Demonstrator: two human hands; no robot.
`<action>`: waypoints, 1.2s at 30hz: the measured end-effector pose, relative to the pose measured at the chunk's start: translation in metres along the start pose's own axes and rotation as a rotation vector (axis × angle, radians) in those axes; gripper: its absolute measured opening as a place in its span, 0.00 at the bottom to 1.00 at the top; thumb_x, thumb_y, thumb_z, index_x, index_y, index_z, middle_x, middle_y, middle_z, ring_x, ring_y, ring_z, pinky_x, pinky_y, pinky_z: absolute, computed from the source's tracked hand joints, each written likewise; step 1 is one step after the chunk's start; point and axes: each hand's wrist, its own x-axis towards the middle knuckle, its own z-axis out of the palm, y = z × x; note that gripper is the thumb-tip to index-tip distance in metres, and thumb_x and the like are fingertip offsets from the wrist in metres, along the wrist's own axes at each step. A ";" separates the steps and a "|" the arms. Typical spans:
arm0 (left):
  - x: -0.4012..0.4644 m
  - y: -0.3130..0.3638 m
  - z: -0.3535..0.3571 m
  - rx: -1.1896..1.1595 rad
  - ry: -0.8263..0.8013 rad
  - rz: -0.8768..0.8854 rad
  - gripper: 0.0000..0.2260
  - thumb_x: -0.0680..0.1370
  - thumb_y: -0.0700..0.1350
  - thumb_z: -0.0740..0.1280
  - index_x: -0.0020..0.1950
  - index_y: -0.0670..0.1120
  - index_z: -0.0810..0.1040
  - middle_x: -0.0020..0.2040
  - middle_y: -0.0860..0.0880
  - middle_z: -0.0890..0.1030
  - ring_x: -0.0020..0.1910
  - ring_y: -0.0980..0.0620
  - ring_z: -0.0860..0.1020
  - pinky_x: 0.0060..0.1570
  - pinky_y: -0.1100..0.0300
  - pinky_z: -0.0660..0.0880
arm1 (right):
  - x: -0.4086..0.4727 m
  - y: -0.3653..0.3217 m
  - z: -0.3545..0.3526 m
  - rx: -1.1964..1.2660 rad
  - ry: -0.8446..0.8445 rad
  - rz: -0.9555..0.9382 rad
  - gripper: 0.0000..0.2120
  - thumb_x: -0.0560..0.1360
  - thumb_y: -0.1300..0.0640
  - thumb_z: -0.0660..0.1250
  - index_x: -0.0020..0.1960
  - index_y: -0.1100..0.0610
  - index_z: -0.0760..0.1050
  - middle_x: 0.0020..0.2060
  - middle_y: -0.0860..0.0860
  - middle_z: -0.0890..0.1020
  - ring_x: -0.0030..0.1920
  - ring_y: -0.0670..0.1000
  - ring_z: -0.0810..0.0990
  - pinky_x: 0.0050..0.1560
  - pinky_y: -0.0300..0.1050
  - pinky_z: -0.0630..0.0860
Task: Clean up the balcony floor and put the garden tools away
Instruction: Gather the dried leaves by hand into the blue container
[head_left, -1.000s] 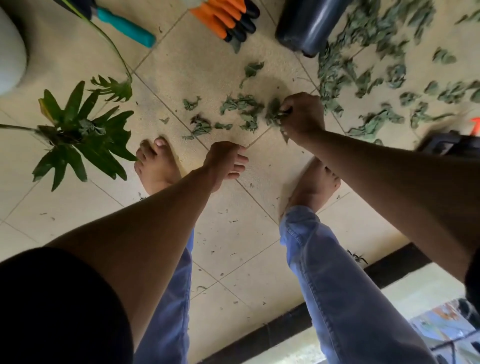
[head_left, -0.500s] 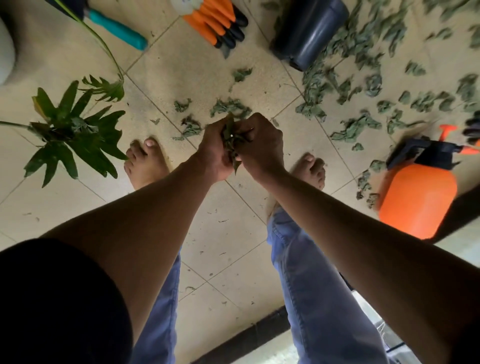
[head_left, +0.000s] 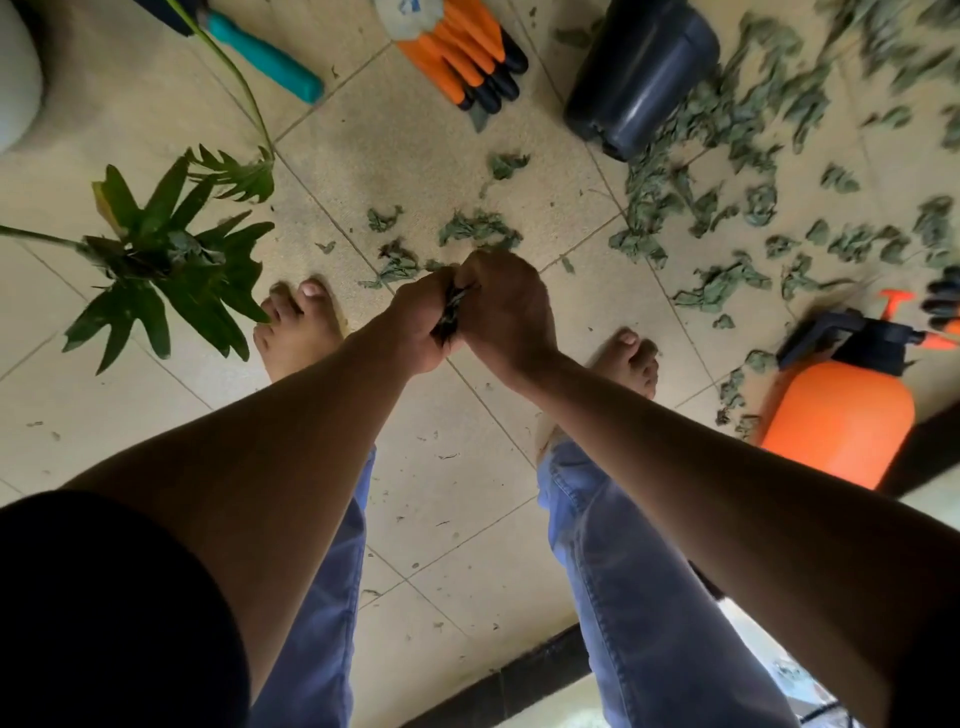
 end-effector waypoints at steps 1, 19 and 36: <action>0.002 0.002 -0.002 0.022 -0.012 0.019 0.10 0.83 0.44 0.65 0.42 0.48 0.76 0.31 0.52 0.77 0.27 0.57 0.78 0.26 0.64 0.74 | 0.006 0.001 0.000 -0.023 0.011 -0.039 0.05 0.73 0.64 0.62 0.42 0.58 0.76 0.37 0.52 0.79 0.37 0.52 0.78 0.33 0.52 0.77; 0.011 -0.015 -0.072 0.347 0.168 0.075 0.23 0.84 0.60 0.60 0.34 0.49 0.71 0.27 0.53 0.71 0.24 0.57 0.69 0.23 0.67 0.63 | 0.074 0.036 0.014 -0.775 -0.307 -0.359 0.21 0.79 0.67 0.64 0.71 0.60 0.69 0.65 0.65 0.70 0.57 0.66 0.77 0.52 0.61 0.82; -0.005 -0.004 -0.064 -0.188 0.039 -0.064 0.15 0.82 0.45 0.62 0.36 0.46 0.73 0.25 0.49 0.76 0.24 0.53 0.77 0.23 0.67 0.71 | -0.023 -0.042 0.042 -0.105 -0.077 -0.356 0.11 0.76 0.64 0.66 0.57 0.62 0.81 0.50 0.59 0.84 0.48 0.58 0.84 0.48 0.49 0.82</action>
